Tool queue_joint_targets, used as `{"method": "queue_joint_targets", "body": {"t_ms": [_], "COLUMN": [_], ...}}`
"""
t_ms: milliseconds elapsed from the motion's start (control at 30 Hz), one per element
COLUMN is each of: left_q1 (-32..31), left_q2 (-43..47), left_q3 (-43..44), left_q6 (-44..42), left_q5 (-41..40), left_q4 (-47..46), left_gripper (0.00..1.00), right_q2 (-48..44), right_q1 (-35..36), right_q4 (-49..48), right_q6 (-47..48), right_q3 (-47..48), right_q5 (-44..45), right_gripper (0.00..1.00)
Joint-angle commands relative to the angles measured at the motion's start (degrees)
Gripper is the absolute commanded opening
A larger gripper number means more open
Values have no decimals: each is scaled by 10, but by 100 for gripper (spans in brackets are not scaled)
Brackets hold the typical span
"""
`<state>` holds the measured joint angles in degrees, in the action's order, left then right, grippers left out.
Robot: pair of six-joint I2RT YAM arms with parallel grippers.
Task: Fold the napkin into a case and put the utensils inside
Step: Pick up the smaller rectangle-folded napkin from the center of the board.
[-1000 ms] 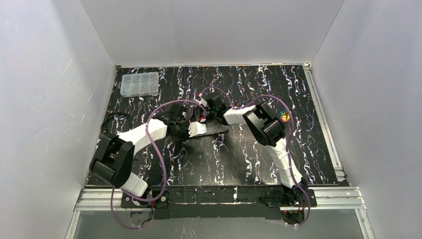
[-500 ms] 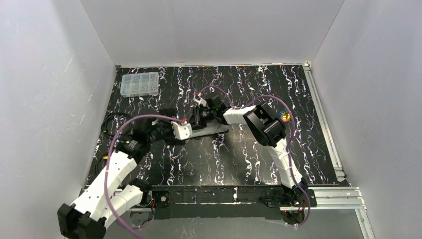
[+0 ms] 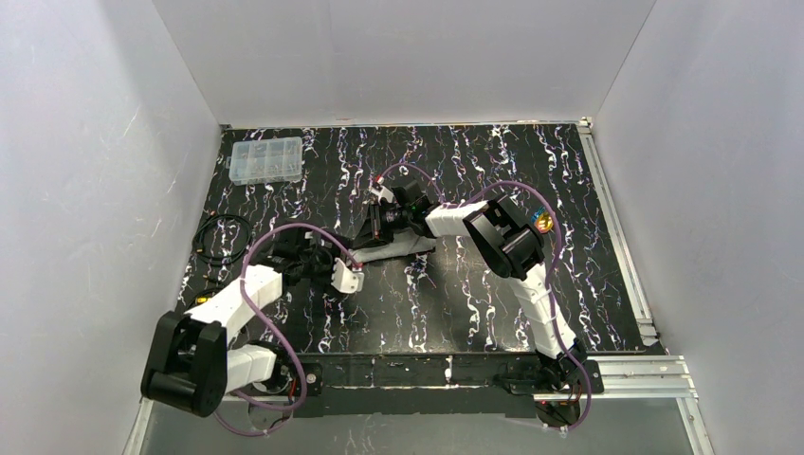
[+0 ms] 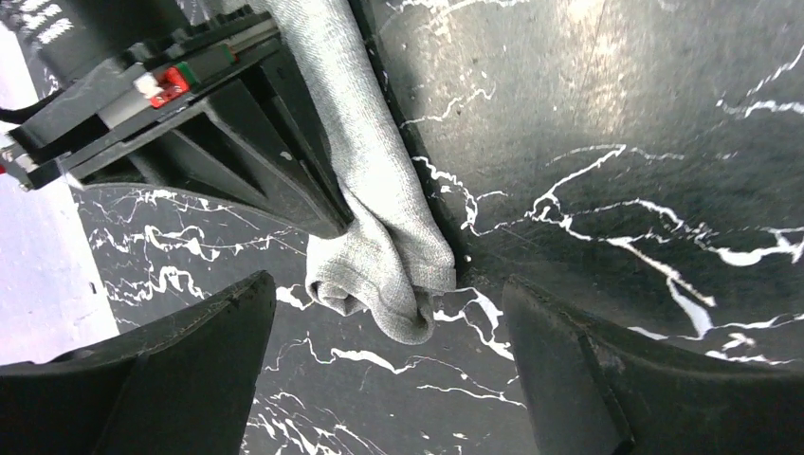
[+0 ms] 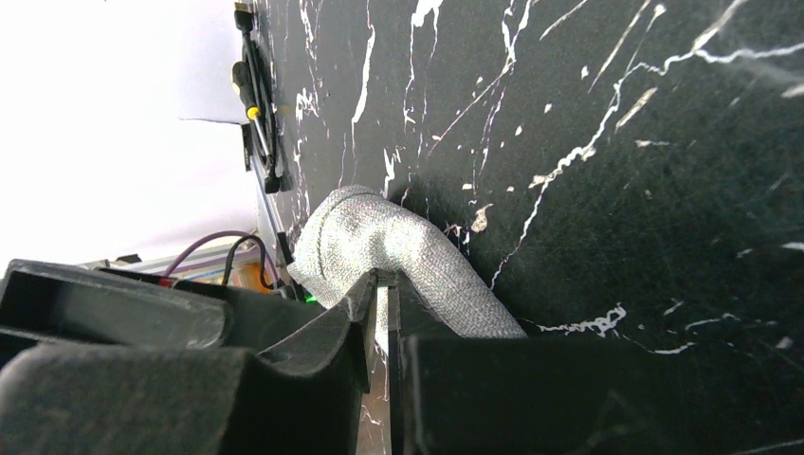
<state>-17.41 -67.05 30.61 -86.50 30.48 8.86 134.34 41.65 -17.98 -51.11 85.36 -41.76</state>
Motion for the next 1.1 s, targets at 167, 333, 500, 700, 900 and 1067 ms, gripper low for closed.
{"method": "queue_joint_targets", "body": {"t_ms": [167,333,500,700,900,1067], "left_q1": [23,37,39,39,35,25], "left_q2": [-75,-124,-143,-180,-184,-152], "left_q3": [-8,-2,-14,-27,-24,-10], "left_q6": [-211,-286,-308,-333,-303,-226], "left_q5": [31,22,30,14,21,31], "left_q4": [-19,-22,-34,-84,-126,-132], "left_gripper": [77,71,69,49,6,0], "right_q2": [34,42,46,44,43,19], "right_q1": [-9,-13,-15,-17,-17,-22], "right_q4": [19,23,22,19,15,32], "right_q6": [-13,-14,-18,-19,-20,2], "right_q3": [-6,0,1,-5,-17,-17], "right_q5": [2,-6,-12,-14,-11,1], "right_gripper": [19,19,19,19,19,20]}}
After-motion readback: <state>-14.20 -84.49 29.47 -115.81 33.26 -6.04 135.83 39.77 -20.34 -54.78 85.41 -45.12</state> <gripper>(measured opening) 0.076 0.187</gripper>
